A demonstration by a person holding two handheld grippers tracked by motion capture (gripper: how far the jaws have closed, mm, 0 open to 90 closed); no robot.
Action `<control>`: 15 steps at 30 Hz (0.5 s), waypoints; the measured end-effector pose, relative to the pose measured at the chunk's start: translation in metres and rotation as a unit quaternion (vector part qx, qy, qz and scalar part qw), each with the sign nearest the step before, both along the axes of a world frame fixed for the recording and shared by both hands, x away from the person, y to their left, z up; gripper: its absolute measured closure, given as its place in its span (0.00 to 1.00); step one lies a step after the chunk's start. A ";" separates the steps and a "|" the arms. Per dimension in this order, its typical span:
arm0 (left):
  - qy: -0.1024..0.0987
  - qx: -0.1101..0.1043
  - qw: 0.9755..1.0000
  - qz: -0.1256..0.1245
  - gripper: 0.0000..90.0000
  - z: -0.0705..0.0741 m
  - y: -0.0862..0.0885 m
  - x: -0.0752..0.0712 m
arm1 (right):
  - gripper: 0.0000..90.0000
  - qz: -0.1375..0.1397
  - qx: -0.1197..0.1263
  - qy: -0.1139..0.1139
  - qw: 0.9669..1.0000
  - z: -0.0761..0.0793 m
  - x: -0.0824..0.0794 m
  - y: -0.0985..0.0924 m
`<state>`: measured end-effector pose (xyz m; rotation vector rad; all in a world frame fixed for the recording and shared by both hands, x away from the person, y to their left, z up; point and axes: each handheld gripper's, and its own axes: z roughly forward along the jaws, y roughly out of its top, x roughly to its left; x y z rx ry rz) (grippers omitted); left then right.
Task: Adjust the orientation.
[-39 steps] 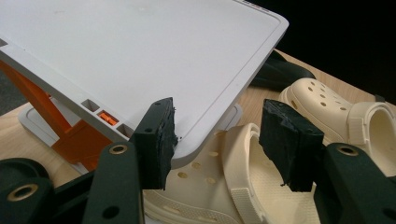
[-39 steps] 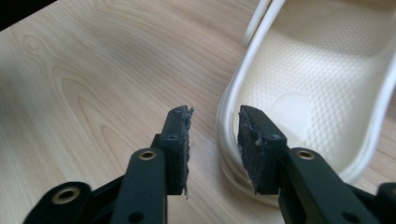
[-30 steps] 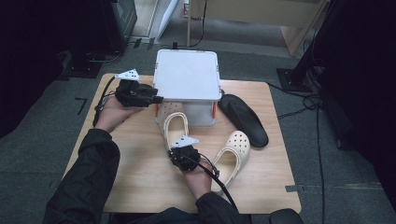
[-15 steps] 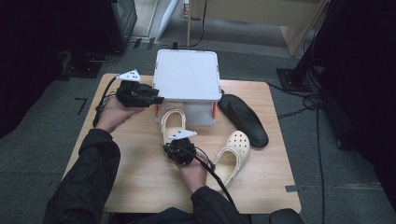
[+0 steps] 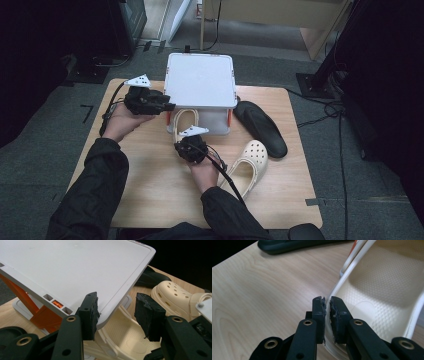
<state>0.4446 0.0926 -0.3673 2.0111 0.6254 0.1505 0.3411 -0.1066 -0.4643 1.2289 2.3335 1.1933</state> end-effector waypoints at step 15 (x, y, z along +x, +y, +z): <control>-0.001 -0.001 1.000 0.002 0.60 0.000 0.000 0.000 | 0.89 -0.011 0.017 -0.002 1.000 -0.006 0.025 0.003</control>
